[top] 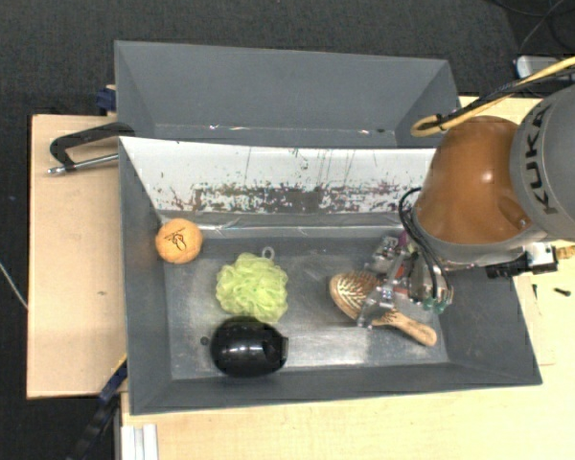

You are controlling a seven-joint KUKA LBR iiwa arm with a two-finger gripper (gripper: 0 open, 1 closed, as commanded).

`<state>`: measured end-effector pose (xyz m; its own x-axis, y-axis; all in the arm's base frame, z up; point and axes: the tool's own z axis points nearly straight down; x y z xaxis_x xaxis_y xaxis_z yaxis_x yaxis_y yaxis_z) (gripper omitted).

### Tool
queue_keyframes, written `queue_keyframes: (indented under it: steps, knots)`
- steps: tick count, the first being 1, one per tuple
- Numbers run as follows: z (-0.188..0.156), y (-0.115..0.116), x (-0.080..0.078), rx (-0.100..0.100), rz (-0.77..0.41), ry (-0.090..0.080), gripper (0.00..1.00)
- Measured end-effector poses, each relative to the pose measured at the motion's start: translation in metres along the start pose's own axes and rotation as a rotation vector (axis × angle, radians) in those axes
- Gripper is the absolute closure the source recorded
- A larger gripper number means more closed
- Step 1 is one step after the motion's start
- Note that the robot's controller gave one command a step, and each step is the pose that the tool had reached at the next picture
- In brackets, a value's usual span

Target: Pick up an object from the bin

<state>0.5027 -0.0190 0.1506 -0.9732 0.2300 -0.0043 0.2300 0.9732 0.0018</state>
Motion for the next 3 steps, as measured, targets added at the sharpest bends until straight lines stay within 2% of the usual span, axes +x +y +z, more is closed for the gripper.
queue_keyframes:
  steps: [3]
  knots:
    - [-0.020, 0.001, -0.001, 0.000, -0.001, -0.001, 1.00]
